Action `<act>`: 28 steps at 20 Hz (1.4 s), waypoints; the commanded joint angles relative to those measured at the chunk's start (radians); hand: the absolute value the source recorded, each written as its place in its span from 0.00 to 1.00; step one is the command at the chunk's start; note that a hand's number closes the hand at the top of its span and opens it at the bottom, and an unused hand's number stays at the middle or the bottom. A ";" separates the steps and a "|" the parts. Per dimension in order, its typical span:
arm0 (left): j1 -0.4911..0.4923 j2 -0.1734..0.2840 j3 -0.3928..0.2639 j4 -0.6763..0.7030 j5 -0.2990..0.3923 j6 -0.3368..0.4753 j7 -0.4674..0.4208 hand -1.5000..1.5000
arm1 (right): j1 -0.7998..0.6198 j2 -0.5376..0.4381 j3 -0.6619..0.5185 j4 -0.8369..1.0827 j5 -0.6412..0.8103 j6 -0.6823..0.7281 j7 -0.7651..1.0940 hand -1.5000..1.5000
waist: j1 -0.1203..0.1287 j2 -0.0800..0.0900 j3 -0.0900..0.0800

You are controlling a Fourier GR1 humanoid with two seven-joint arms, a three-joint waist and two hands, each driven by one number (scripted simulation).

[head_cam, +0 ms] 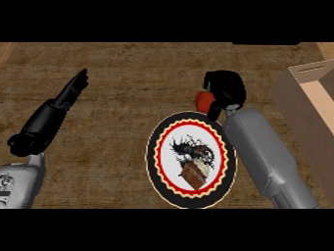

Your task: Pick the bell pepper from the plate and place it in the cardboard box

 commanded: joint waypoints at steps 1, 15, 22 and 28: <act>0.054 -0.049 -0.046 -0.029 -0.057 0.051 -0.015 0.50 | -0.115 -0.001 -0.026 0.047 0.033 -0.070 0.013 1.00 | 0.001 -0.003 0.000; 0.021 -0.013 0.024 -0.004 -0.017 0.016 0.009 0.50 | -0.120 -0.134 -0.192 -0.342 0.106 -0.102 0.373 1.00 | -0.032 -0.007 -0.001; 0.018 0.029 0.063 -0.012 0.027 -0.048 0.011 0.50 | 0.022 -0.254 -0.308 -0.461 0.069 -0.137 0.364 1.00 | -0.025 -0.007 0.000; 0.038 -0.019 0.023 -0.017 -0.027 -0.004 -0.014 0.50 | 0.064 -0.396 -0.375 -0.390 0.029 -0.012 0.294 1.00 | -0.021 -0.007 0.000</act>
